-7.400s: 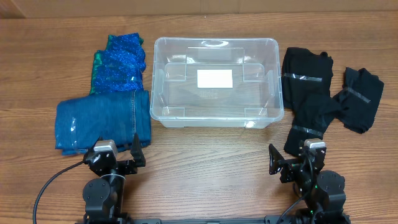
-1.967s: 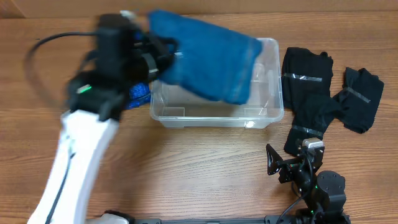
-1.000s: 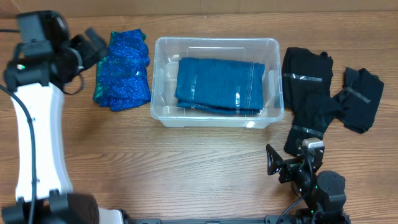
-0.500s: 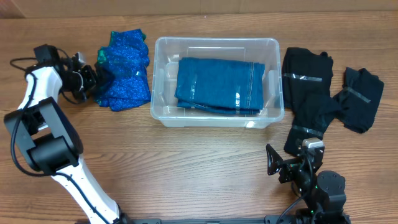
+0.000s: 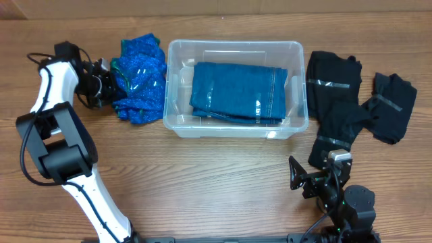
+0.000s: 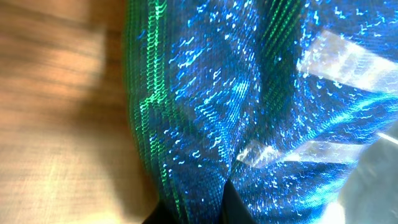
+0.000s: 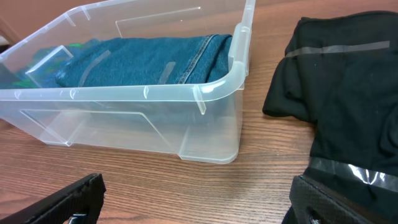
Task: Pack container
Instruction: 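Move the left gripper back and grasp the blue sparkly fabric, then carry the sparkly fabric into the bin's left side and release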
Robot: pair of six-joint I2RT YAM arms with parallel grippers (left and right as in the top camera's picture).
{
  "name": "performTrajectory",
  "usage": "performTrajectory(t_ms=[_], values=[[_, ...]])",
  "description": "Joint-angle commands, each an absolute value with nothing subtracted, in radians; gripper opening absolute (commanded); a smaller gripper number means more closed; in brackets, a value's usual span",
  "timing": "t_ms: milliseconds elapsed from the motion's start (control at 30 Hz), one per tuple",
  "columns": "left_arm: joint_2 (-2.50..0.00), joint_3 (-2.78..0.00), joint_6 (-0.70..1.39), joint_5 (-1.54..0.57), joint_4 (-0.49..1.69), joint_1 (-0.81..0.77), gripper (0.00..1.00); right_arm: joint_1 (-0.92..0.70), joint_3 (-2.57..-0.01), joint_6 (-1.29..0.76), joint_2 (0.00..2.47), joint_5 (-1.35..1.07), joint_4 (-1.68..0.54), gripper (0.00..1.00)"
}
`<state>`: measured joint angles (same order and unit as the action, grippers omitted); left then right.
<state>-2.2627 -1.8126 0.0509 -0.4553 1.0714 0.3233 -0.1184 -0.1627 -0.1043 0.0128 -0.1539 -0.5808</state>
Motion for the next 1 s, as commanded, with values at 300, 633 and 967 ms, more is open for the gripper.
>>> performTrajectory(t_ms=[300, 633, 967], values=[[-1.794, -2.178, 0.252, -0.662, 1.357, 0.064, 0.04, -0.117, -0.156, -0.108, 0.003, -0.159, -0.594, 1.0], [-1.809, -2.166, 0.616, -0.195, 1.079, -0.423, 0.04, -0.117, -0.156, -0.108, 0.003, -0.159, -0.594, 1.0], [-1.984, -2.162, 0.701, -0.066, 1.094, -0.465, 0.04, -0.117, -0.156, -0.108, 0.003, -0.159, -0.594, 1.0]])
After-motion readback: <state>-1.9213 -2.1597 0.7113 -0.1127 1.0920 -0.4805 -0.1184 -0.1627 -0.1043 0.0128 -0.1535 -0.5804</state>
